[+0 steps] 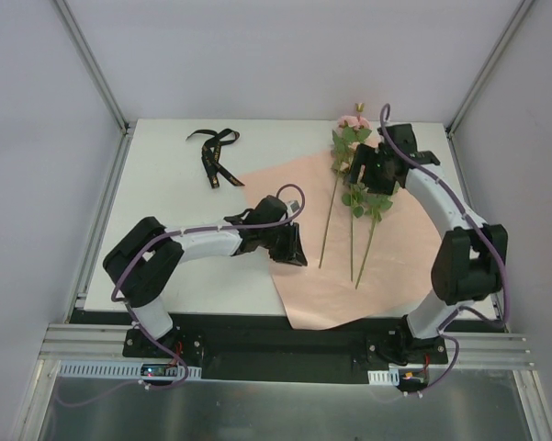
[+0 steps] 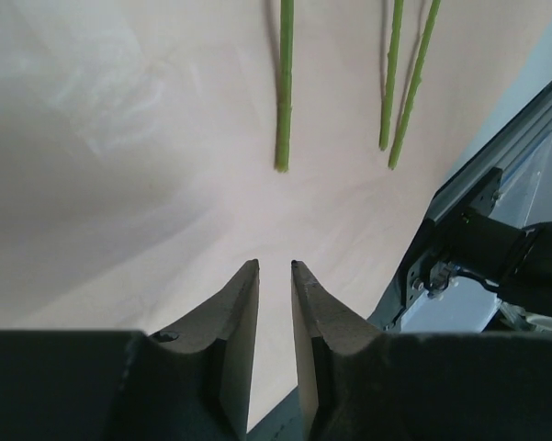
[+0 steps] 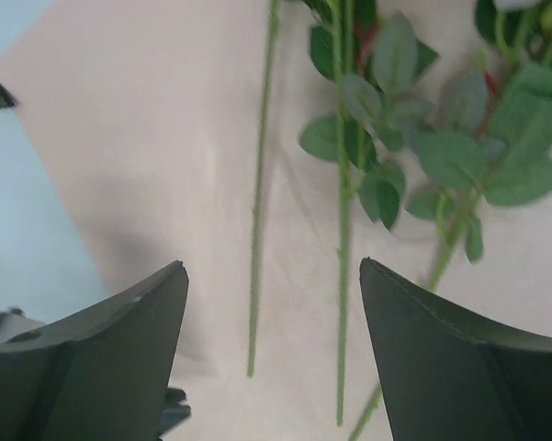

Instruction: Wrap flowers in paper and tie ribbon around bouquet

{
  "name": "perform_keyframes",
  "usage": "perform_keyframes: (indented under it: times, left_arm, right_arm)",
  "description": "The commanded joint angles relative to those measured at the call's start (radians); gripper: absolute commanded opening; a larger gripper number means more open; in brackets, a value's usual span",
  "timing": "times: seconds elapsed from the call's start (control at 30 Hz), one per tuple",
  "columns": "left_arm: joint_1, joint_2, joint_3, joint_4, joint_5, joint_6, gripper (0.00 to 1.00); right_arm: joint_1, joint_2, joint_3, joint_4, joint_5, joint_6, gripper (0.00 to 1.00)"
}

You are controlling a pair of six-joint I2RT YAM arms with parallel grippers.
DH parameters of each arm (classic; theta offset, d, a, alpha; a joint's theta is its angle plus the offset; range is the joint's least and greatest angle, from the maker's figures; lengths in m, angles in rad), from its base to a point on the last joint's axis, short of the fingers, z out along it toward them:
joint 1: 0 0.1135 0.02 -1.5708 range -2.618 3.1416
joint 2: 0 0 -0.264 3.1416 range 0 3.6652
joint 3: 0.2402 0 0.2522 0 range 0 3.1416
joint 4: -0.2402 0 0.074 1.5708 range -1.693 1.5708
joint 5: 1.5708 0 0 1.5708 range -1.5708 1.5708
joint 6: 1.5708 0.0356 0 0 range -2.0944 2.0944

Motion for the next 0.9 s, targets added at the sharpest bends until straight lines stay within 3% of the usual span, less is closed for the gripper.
perform_keyframes:
  times: [0.0,0.07,0.1,0.13,0.2,0.3,0.4,0.87]
  left_arm:
    - [0.033,0.072,0.087,0.004,0.062,0.05,0.19]
    - [0.049,0.095,0.1,0.007,0.067,0.056,0.17]
    - [0.056,0.116,0.111,0.009,0.074,0.071,0.16]
    - [0.063,0.129,0.117,0.009,0.076,0.079,0.14]
    - [0.092,0.164,0.124,0.007,0.097,0.093,0.13]
    - [0.112,0.181,0.107,0.009,0.108,0.092,0.1]
    - [0.114,0.193,0.094,0.012,0.108,0.095,0.09]
    - [0.112,0.195,0.082,0.025,0.107,0.073,0.08]
  right_arm:
    - [-0.055,-0.149,-0.267,0.075,-0.055,0.02,0.76]
    - [-0.068,-0.177,-0.37,0.092,-0.078,0.023,0.63]
    - [-0.085,-0.192,-0.396,0.093,-0.087,0.026,0.48]
    - [-0.093,-0.197,-0.421,0.102,-0.101,0.035,0.4]
    - [-0.102,-0.206,-0.491,0.127,-0.139,0.037,0.31]
    - [-0.104,-0.218,-0.554,0.131,-0.121,0.018,0.42]
    - [-0.102,-0.219,-0.593,0.142,-0.134,0.012,0.45]
    - [-0.099,-0.278,-0.66,0.119,-0.053,-0.035,0.43]
